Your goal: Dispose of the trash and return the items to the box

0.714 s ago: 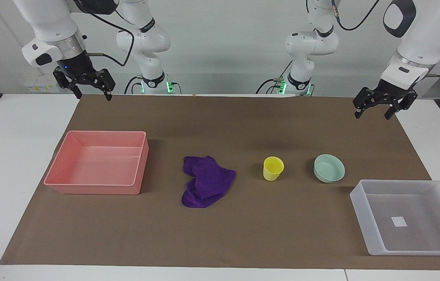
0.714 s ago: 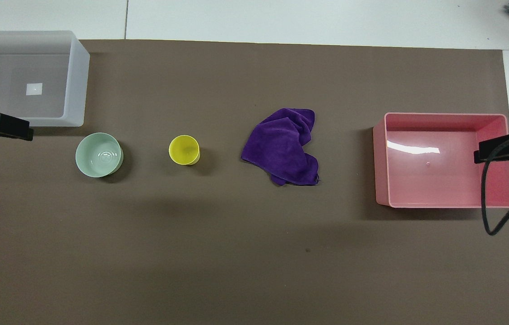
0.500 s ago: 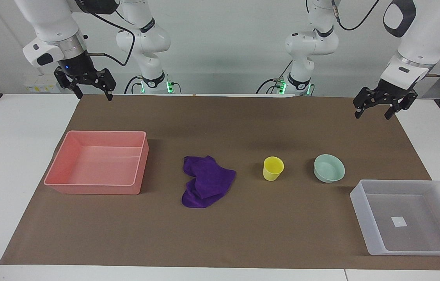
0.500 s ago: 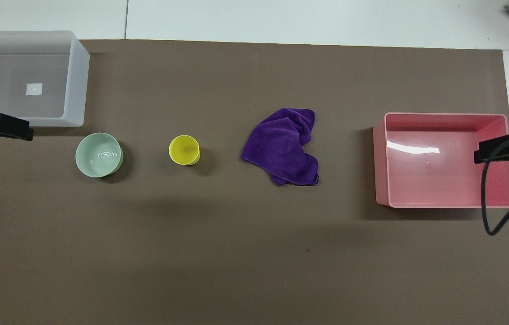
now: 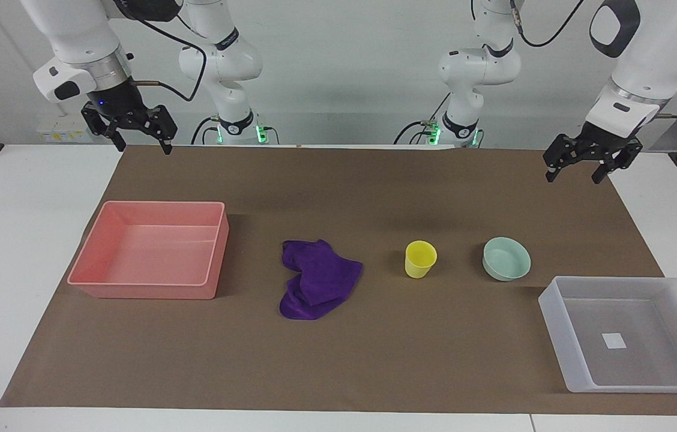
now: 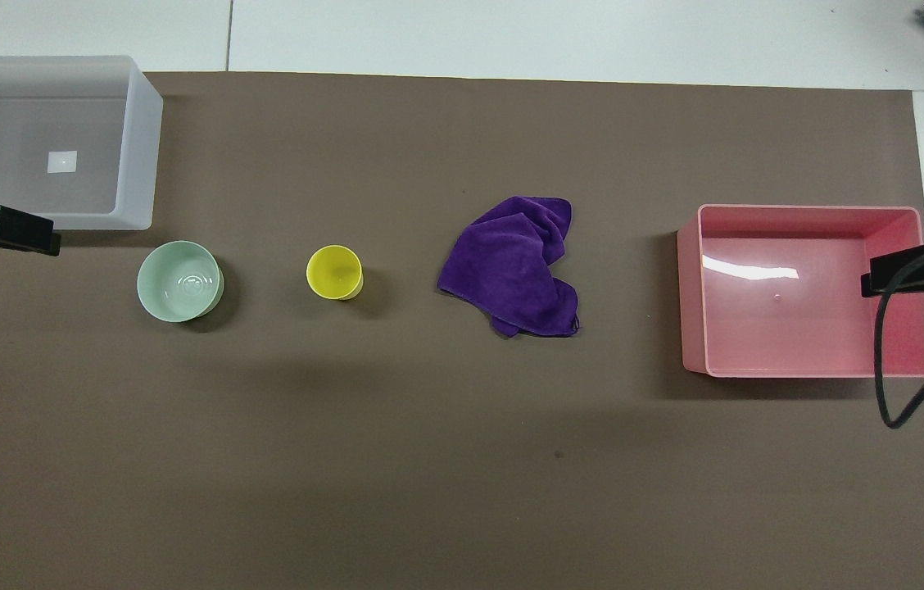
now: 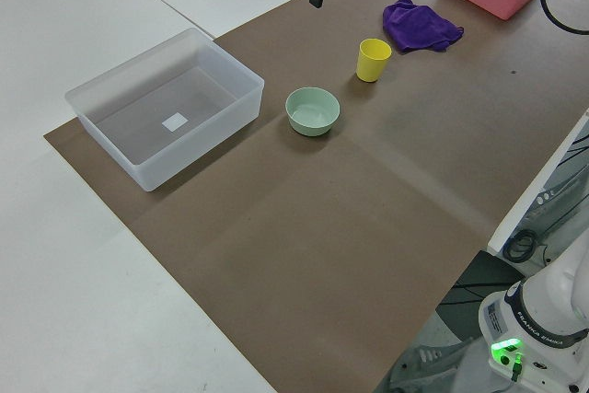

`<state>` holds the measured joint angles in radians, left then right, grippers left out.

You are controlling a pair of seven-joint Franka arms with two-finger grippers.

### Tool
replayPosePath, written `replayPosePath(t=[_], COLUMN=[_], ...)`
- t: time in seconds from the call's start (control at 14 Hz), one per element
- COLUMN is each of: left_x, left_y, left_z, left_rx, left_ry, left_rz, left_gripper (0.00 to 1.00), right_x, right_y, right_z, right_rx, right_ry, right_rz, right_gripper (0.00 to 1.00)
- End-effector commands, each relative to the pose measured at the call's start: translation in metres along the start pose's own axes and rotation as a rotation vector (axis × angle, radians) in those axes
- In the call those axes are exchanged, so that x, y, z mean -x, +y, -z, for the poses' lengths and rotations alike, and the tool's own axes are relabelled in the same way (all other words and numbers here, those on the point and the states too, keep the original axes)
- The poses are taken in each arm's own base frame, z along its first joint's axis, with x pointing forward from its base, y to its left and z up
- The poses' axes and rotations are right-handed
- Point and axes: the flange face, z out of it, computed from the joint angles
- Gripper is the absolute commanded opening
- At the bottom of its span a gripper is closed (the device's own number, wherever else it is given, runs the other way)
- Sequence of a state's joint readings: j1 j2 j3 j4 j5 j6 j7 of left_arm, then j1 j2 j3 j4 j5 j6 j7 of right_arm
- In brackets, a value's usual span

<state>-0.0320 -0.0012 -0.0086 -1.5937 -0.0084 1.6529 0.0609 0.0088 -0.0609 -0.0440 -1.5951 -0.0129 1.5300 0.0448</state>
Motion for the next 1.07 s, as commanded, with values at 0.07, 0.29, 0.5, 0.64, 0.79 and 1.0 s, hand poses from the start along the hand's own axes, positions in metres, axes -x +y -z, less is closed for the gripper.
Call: replayPosePath(t=[0.07,0.29,0.5,0.64,0.79,1.0], left_x=[0.010,0.012,0.011,0.009,0.012,0.017], left_y=[0.000,0.000,0.005,0.005,0.003,0.004], left_z=[0.001,-0.003,-0.004,-0.009,-0.014,-0.029], left_rx=[-0.011,-0.012,-0.012,-0.013,-0.014,-0.015], left_ry=[-0.001,0.002,0.014,0.033,0.045,0.066], left_rz=[0.012,0.010,0.002,0.002,0.005,0.005], left_gripper=[1.00,1.00,1.00,1.00,1.00,1.00], right_x=[0.007,0.007,0.007,0.007,0.007,0.007], right_y=[0.002,0.003,0.003,0.002,0.003,0.003], right_z=[0.003,0.003,0.003,0.003,0.003,0.003], right_rx=[-0.011,-0.011,-0.011,-0.011,-0.011,-0.011], right_ry=[-0.008,-0.010,-0.010,-0.010,-0.010,-0.008], right_rz=[0.018,0.016,0.016,0.018,0.016,0.016], right_gripper=[1.00,1.00,1.00,1.00,1.00,1.00])
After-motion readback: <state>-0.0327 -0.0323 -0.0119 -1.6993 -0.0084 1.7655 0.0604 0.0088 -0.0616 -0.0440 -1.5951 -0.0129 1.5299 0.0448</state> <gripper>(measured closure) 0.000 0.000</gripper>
